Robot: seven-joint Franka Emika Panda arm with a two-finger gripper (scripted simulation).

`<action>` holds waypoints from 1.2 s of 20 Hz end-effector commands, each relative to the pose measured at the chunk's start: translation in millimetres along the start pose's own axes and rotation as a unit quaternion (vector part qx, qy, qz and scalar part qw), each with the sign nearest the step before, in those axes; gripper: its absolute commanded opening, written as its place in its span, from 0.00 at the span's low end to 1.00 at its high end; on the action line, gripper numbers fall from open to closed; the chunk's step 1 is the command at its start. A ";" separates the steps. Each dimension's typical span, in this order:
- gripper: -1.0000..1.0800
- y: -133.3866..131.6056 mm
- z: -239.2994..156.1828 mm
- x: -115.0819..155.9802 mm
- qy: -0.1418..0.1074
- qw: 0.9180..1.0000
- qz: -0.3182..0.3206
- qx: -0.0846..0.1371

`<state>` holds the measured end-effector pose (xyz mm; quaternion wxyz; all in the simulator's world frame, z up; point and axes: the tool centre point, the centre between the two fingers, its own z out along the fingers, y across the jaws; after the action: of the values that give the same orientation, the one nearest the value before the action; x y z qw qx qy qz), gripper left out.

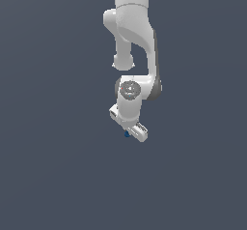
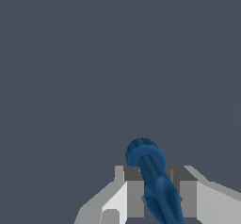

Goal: Pick up the object and move it to a goal position.

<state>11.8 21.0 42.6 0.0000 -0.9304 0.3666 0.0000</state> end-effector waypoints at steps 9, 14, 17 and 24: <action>0.00 -1.9 -27.7 2.8 0.000 1.000 0.000 0.000; 0.00 -4.6 -65.6 6.7 0.000 1.000 0.000 0.000; 0.00 -6.4 -94.9 10.0 0.000 1.000 0.000 0.000; 0.00 -12.3 -173.9 18.8 0.000 1.000 0.001 0.000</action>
<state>32.1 17.6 199.0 -0.0001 -0.9302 0.3671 -0.0003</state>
